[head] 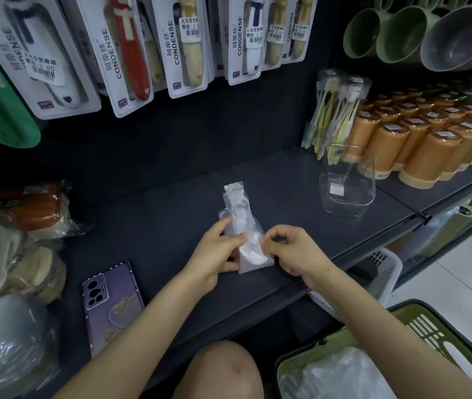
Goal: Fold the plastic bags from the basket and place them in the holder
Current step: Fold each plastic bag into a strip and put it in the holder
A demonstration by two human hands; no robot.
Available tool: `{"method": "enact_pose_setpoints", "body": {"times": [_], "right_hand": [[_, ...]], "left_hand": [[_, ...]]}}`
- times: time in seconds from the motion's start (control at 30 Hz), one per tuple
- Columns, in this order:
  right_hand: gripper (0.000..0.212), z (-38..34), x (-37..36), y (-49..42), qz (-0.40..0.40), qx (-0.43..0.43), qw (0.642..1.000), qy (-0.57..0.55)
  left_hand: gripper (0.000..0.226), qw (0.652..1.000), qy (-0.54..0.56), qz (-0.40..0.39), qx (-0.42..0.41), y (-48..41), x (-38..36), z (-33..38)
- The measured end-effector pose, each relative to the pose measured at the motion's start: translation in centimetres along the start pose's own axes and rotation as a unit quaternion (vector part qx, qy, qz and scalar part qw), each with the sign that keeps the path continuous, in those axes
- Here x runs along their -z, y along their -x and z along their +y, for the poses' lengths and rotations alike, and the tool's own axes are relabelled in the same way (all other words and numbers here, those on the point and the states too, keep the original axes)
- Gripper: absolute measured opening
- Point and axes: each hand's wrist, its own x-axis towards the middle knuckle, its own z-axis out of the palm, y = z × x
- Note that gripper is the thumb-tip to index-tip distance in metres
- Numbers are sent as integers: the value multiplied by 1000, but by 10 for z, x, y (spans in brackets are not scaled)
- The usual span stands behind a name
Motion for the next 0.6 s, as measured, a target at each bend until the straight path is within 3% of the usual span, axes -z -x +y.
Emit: {"method": "enact_pose_setpoints", "body": {"times": [0.3, 0.43, 0.5, 0.53, 0.6], "right_hand": [[10, -1, 12, -4, -36, -24, 992, 117], [11, 1, 21, -6, -42, 7, 984, 173], [11, 1, 29, -9, -35, 26, 977, 207], [10, 1, 33, -10, -32, 36, 974, 221], [10, 2, 42, -14, -34, 45, 968, 245]], "left_hand": [[65, 994, 41, 84, 52, -25, 3, 15], [47, 990, 33, 132, 37, -38, 2, 23], [38, 977, -73, 195, -53, -39, 2, 20], [33, 944, -193, 229, -139, -38, 3, 15], [28, 808, -421, 248, -328, -35, 9, 5]]}}
